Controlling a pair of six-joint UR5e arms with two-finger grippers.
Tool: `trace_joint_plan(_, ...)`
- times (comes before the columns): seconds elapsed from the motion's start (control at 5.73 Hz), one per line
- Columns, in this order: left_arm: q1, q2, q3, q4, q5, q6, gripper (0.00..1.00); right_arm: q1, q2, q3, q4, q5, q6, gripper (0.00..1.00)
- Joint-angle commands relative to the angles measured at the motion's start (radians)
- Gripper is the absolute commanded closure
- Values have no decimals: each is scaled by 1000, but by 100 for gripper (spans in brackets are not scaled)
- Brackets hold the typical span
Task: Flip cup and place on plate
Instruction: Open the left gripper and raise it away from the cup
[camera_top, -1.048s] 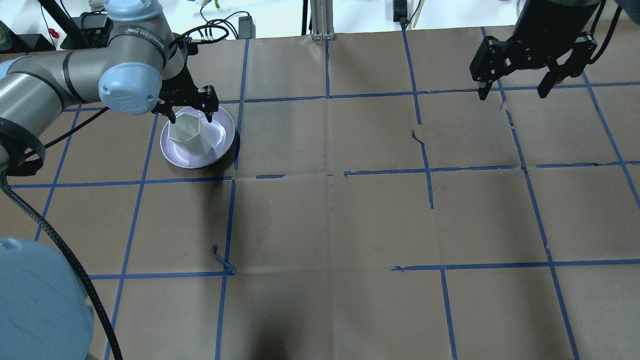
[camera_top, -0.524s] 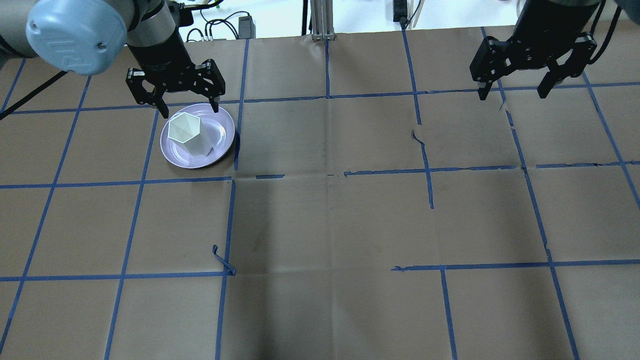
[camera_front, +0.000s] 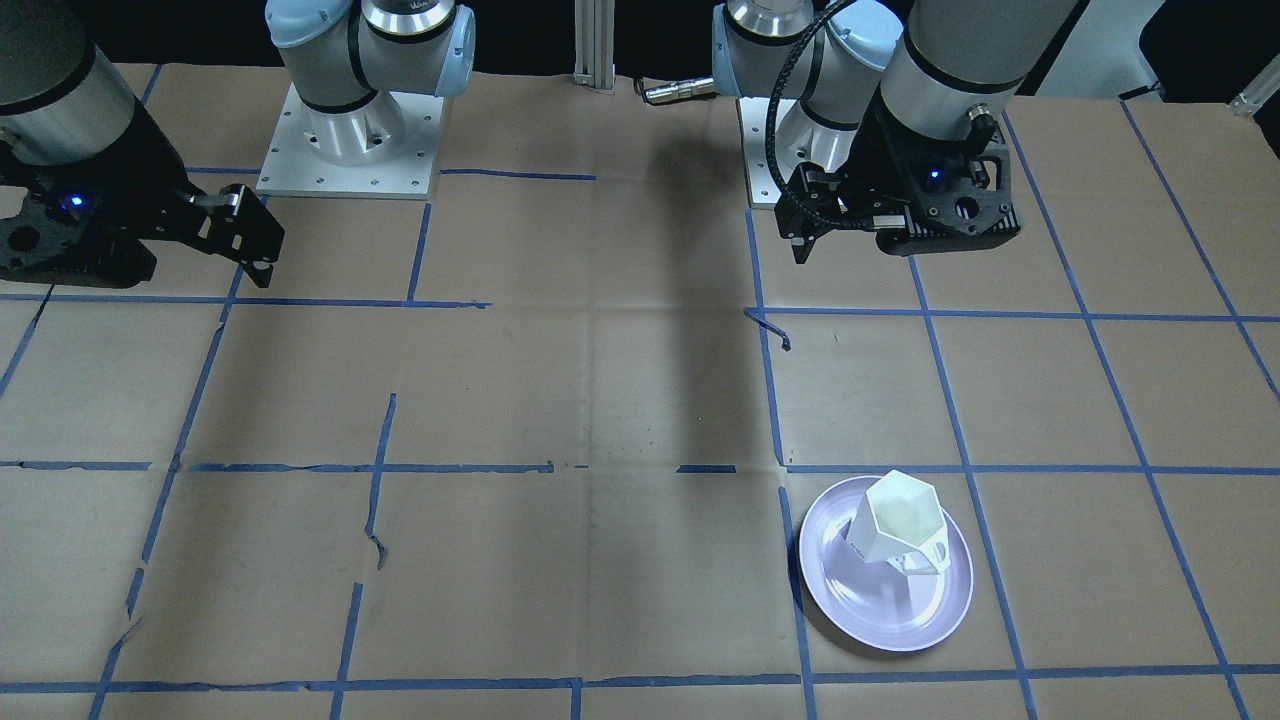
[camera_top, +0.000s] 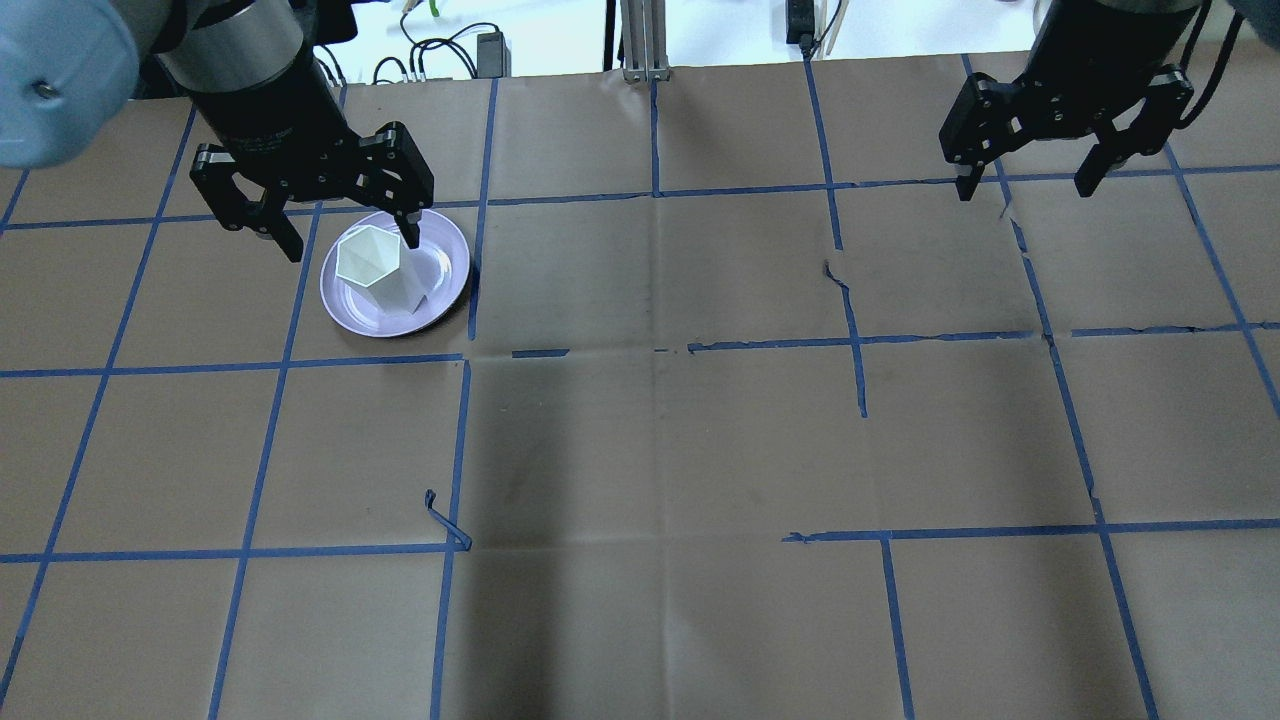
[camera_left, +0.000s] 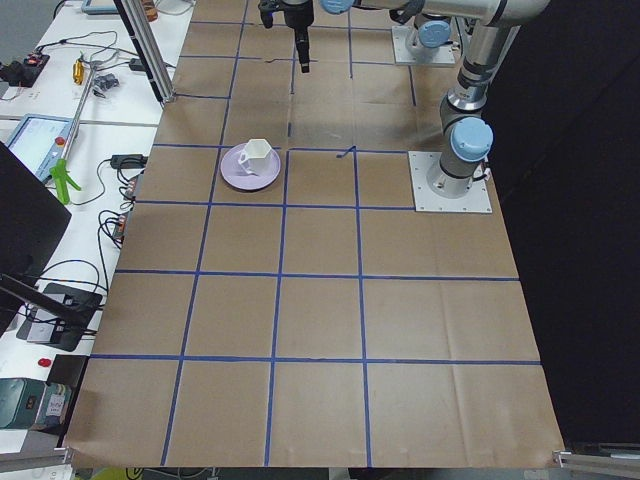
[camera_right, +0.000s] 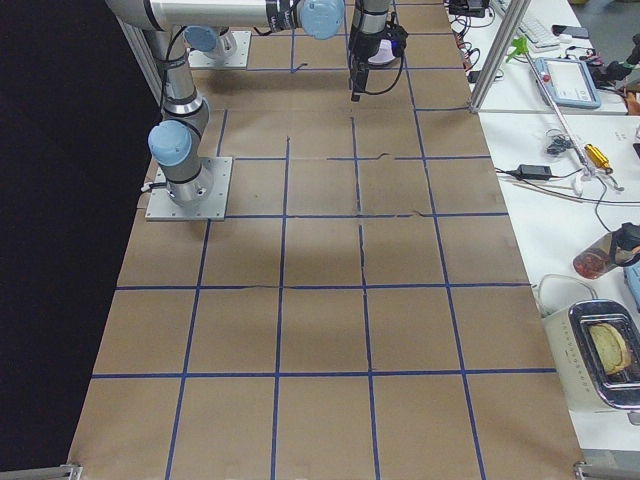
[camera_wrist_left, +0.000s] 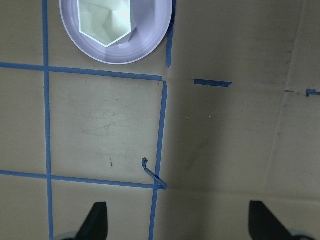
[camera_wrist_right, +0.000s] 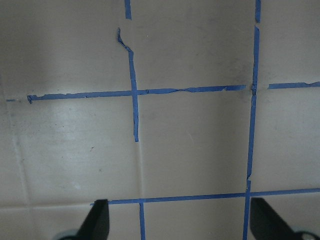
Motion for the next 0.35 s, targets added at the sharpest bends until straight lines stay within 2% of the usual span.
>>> trace_joint_plan(0.0, 1, 4, -1, -2, -2, 1, 0, 0, 0, 0, 0, 0, 0, 0)
trace_joint_plan(0.17, 0, 6, -1, -2, -2, 1, 0, 0, 0, 0, 0, 0, 0, 0)
